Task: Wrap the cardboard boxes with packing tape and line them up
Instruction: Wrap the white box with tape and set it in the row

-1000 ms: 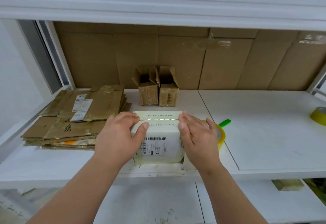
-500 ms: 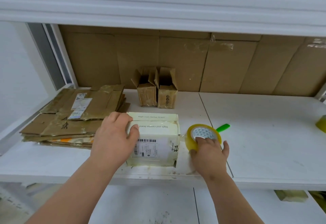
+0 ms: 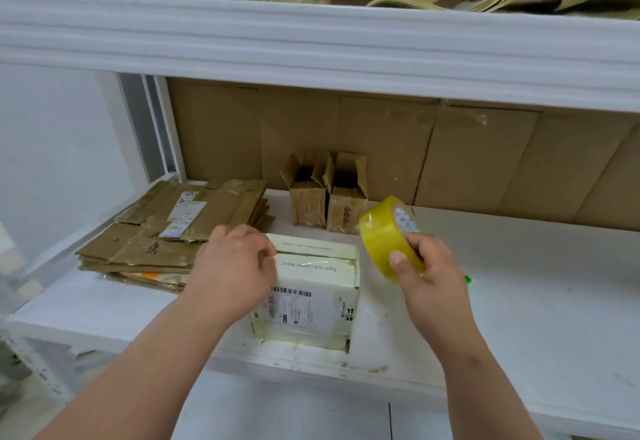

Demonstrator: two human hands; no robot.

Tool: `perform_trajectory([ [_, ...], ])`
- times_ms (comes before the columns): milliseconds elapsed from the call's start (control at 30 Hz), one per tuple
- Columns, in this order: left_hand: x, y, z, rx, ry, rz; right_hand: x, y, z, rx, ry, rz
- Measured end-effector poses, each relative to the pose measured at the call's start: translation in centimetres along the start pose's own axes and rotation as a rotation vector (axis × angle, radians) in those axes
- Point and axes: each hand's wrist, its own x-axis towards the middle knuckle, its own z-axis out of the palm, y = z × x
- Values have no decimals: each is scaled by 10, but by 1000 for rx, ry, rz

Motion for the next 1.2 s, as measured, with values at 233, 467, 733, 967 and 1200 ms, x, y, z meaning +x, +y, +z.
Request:
perform_trajectory([
  [233, 7, -3, -6, -26, -56, 94, -10, -45, 17, -38, -85, -313],
  [467, 8, -22, -25, -529, -225, -71, -15, -54, 50, -271, -118, -413],
  [733, 13, -41, -41, -737, -495, -34, -16, -74, 60, -387, -161, -417],
  [967, 13, -54, -37, -744, -421, -28, -17, -90, 74, -443, -227, -441],
  [1200, 15, -57, -30, -830, -362, -27, -10, -95, 62, -503, -285, -413],
])
